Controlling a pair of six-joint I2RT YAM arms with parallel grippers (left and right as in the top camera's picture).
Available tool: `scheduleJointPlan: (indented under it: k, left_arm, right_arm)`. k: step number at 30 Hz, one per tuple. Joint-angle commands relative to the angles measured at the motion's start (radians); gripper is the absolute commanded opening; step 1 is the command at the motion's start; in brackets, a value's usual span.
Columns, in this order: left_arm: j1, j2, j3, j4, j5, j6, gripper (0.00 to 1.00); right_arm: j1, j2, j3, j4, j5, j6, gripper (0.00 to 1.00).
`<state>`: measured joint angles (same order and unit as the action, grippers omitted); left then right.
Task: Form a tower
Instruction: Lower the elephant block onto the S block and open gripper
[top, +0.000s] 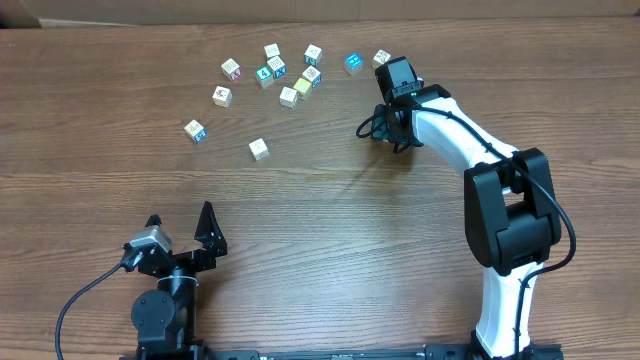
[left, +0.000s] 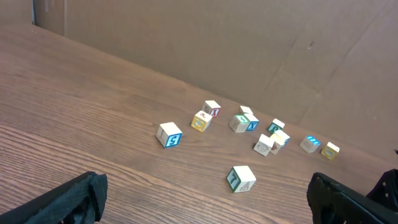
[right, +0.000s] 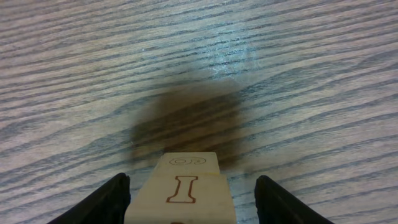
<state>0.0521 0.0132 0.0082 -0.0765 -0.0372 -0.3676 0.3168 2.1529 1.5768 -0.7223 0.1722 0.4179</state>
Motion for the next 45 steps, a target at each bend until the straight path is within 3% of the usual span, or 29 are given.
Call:
scheduleJointPlan:
  k: [1,4,10,21,43,45]
  left_arm:
    - [-0.003,-0.008,-0.003,0.002,0.005,-0.006,1.00]
    - [-0.003,-0.008,-0.003,0.002,0.005,-0.006,0.99]
    - [-0.003,-0.008,-0.003,0.002,0.005,-0.006,1.00]
    - [-0.003,-0.008,-0.003,0.002,0.005,-0.006,0.99]
    - [-0.003,-0.008,-0.003,0.002,0.005,-0.006,0.99]
    - [-0.003,-0.008,-0.003,0.002,0.005,-0.006,1.00]
  right_arm:
    - [0.004,0.026,-0.007,0.011,0.007,-0.003,0.61]
    - [0.004,0.037,-0.007,0.019,0.007,-0.003,0.59]
    - [0.003,0.037,-0.007,0.019,0.007,-0.003,0.40]
    - [0.004,0.037,-0.007,0.019,0.007,-0.056,0.29]
    - [0.003,0.037,-0.007,0.022,0.007,-0.189,0.30]
    - [0.003,0.037,-0.007,0.022,0.007,-0.183,0.36]
